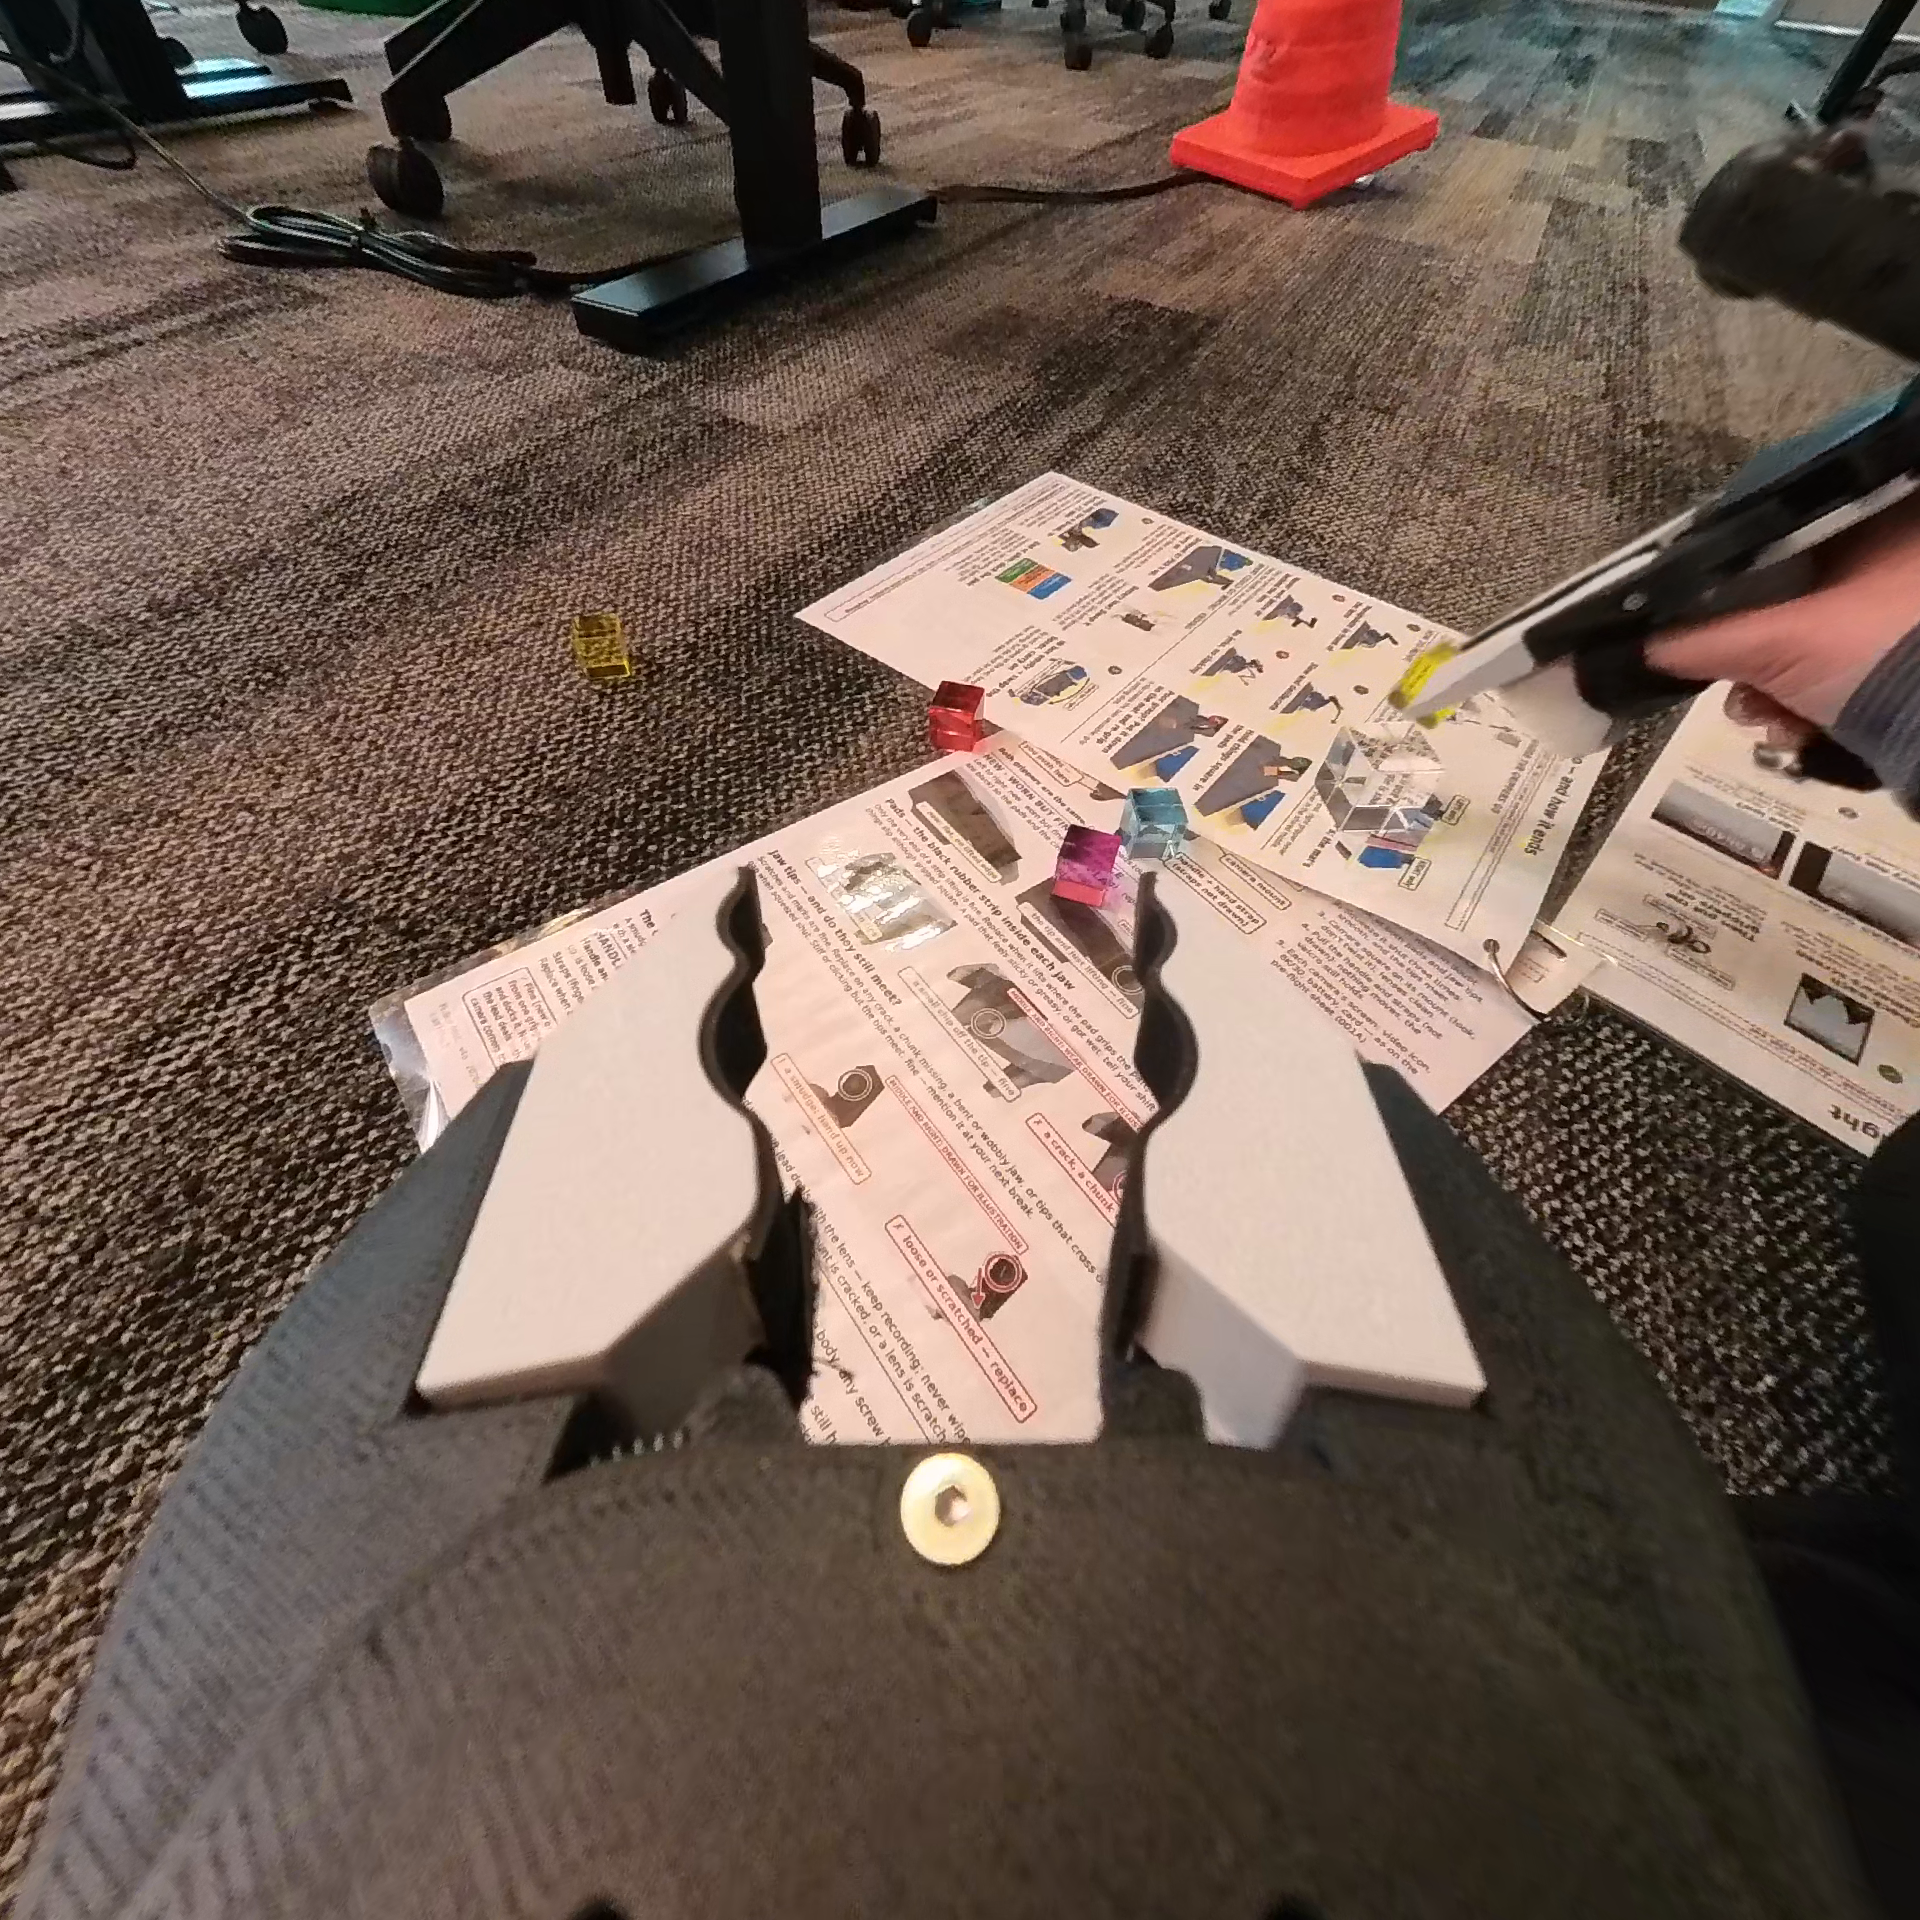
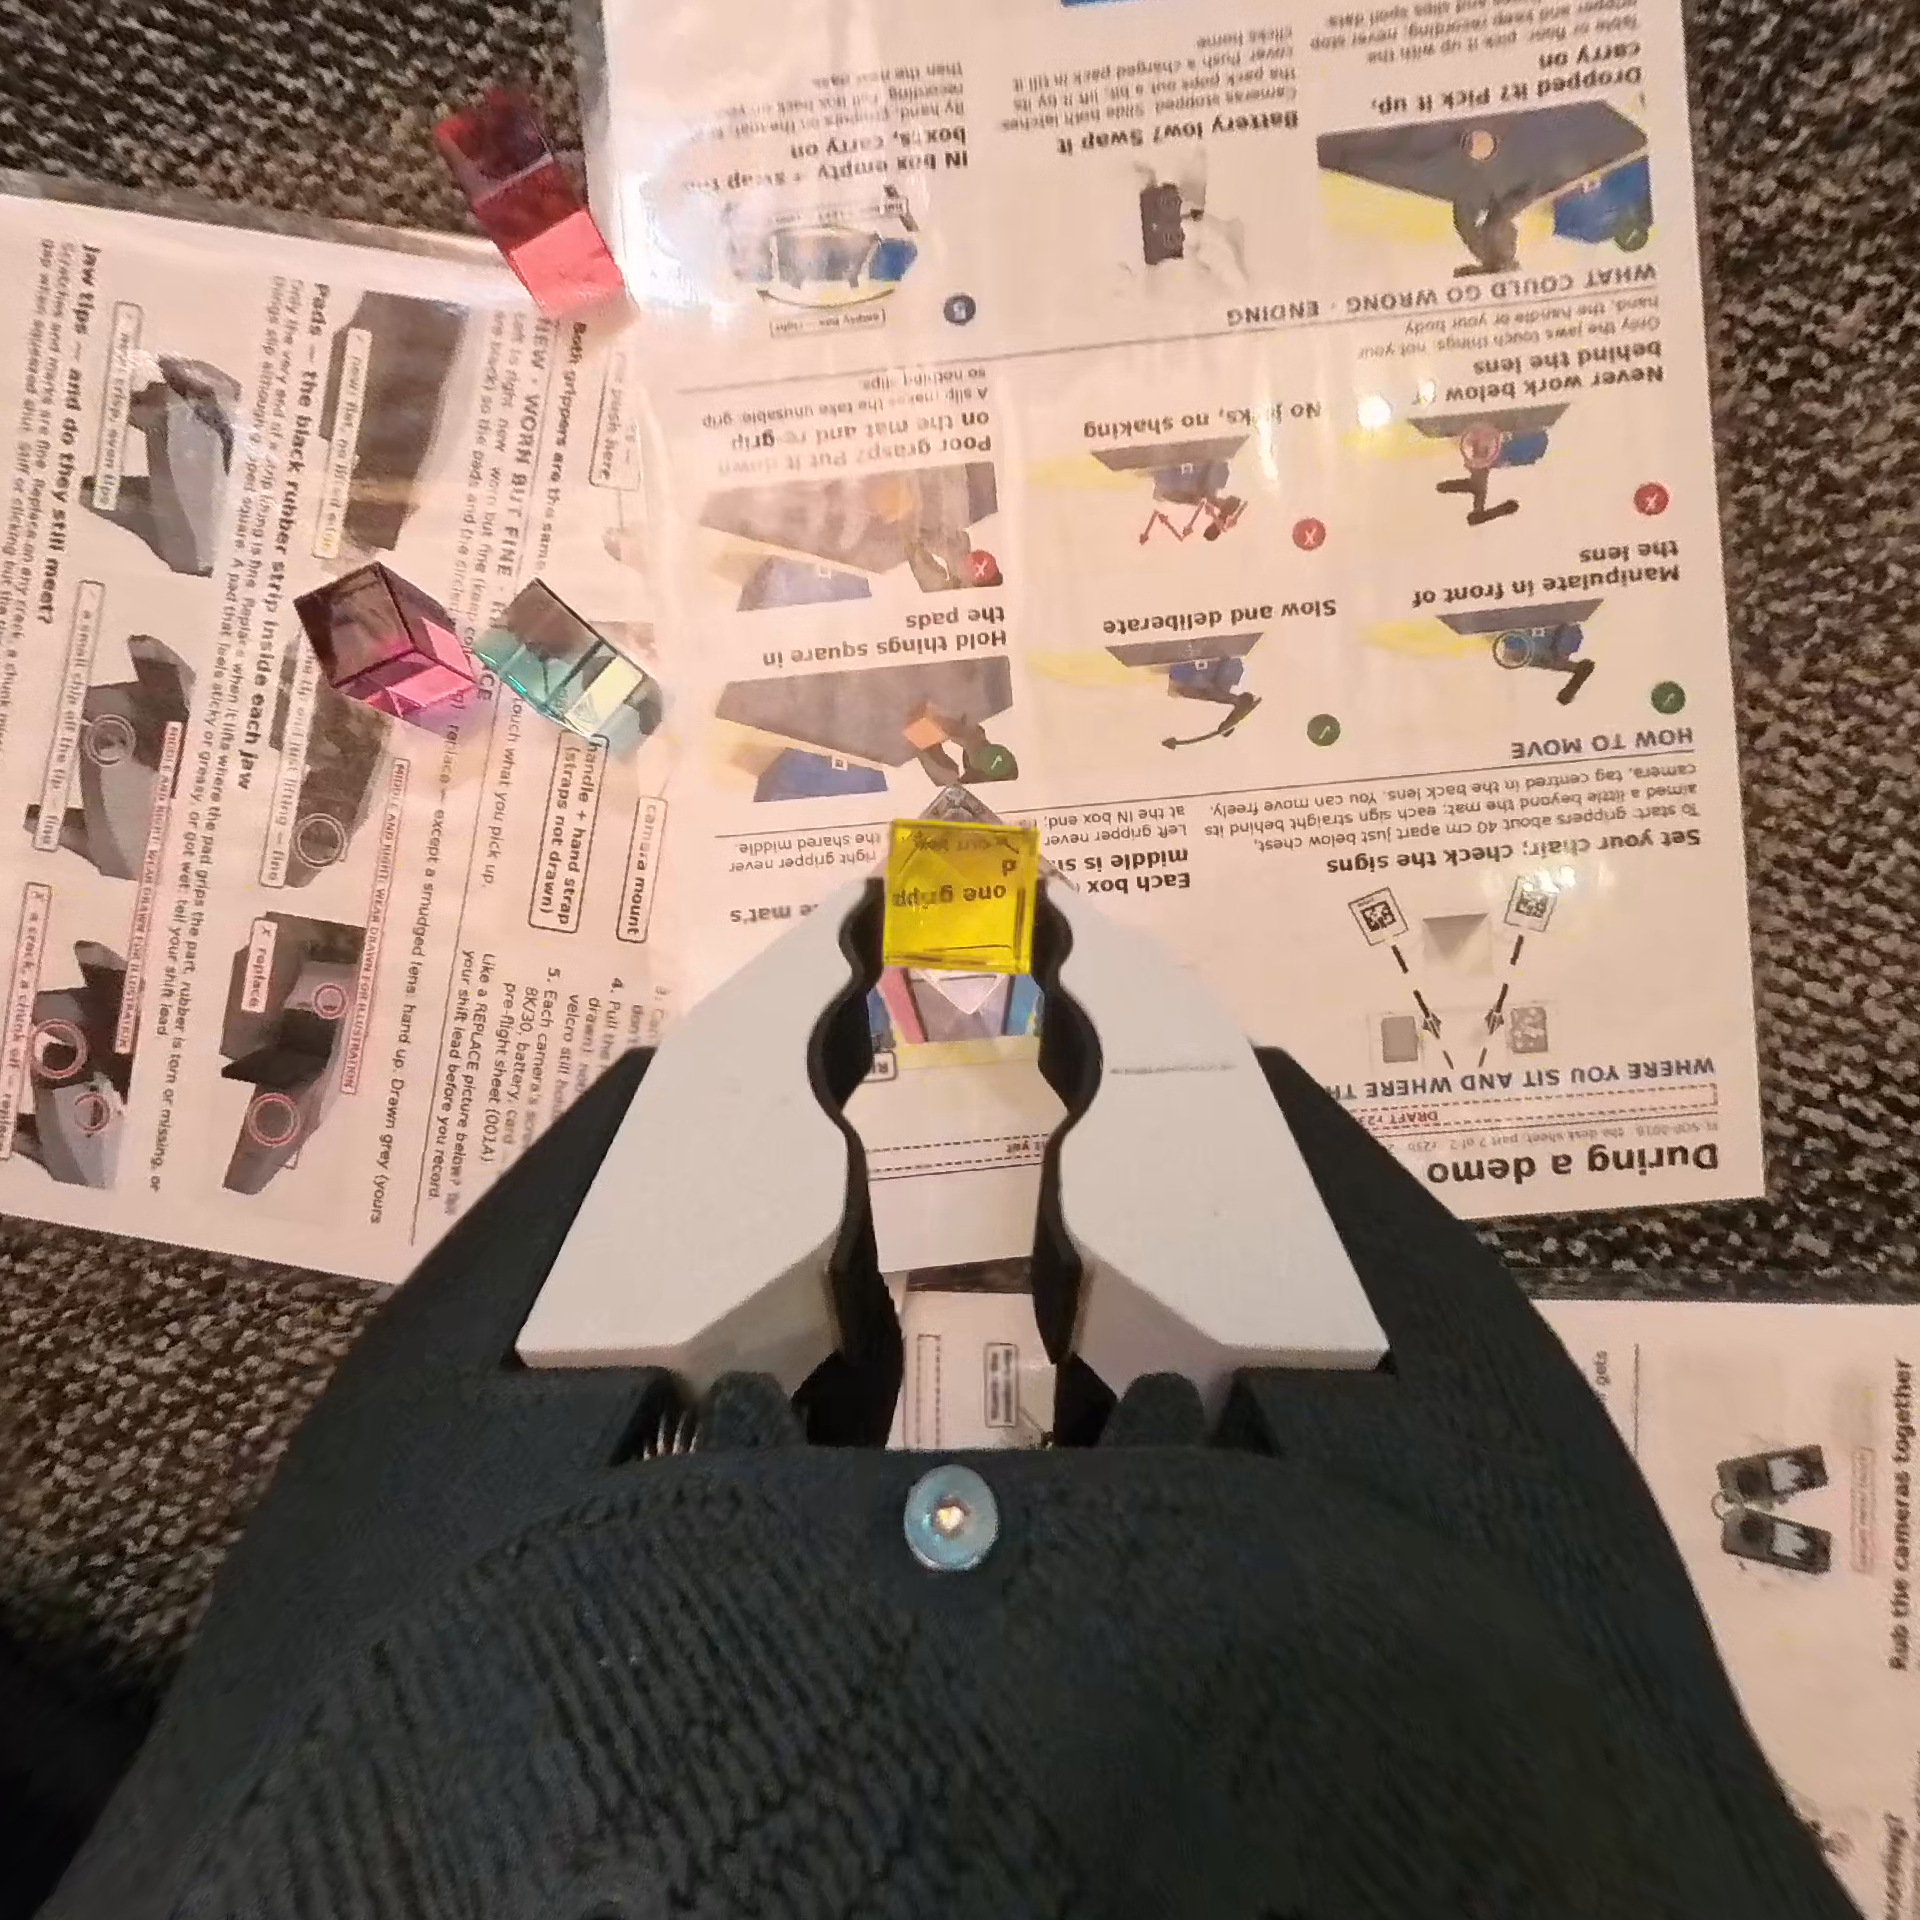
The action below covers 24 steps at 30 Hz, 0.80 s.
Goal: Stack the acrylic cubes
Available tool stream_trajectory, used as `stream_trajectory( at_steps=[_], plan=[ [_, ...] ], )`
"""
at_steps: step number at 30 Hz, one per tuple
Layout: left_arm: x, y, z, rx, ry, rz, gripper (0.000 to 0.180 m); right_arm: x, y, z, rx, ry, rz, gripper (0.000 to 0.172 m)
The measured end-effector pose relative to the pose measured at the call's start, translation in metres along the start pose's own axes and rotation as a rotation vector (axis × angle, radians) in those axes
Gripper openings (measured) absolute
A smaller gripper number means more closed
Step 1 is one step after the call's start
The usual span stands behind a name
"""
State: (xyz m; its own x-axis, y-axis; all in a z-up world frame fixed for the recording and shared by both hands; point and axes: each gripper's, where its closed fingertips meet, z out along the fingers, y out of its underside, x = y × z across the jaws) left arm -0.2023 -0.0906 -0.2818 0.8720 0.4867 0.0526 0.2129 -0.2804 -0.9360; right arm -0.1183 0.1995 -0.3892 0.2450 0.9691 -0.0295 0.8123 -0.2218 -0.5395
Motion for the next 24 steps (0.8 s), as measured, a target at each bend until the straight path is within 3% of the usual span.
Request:
stream_trajectory(
  at_steps=[20, 24],
  plan=[
    [0.000, 0.000, 0.000, 0.001, 0.002, -0.001, 0.071, -0.002, 0.013, 0.019, -0.063, 0.027, -0.062, 0.026],
    [0.000, 0.000, 0.000, 0.002, 0.000, -0.003, 0.072, -0.004, 0.012, 0.019, -0.046, 0.011, -0.056, 0.046]
  ],
)
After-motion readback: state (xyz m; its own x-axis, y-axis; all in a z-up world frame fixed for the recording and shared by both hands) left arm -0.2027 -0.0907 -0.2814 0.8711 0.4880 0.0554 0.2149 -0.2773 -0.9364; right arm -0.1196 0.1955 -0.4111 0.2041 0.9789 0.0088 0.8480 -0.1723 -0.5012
